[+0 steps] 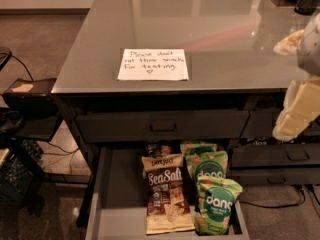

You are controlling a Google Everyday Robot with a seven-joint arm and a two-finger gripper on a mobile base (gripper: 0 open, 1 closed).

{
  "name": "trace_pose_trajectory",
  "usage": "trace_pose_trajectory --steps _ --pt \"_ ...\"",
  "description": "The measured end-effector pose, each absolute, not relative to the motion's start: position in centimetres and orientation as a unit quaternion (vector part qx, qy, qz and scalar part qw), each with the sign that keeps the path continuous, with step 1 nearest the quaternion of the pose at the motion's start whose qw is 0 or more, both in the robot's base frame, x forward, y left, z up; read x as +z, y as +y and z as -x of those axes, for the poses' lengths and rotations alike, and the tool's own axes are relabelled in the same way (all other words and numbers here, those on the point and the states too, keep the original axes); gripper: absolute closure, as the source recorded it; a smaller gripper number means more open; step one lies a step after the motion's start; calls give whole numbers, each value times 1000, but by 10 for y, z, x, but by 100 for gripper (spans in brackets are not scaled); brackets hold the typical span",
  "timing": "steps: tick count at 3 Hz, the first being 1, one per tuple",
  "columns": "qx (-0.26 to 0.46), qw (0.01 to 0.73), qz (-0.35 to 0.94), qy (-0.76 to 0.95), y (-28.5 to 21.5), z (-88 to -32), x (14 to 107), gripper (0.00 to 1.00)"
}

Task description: Pick brown chip bag from middle drawer and place on counter

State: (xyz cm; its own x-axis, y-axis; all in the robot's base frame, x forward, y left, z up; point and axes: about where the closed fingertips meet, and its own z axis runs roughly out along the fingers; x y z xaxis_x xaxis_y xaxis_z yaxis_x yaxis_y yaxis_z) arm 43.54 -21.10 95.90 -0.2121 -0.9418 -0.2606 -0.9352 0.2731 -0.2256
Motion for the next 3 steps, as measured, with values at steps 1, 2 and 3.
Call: trace_pose_trajectory --steps 1,2,3 --pt "32 199 604 771 -194 -427 922 0" --pt "66 221 608 760 -170 -417 872 0" --pt "94 235 609 752 -150 -413 822 0"
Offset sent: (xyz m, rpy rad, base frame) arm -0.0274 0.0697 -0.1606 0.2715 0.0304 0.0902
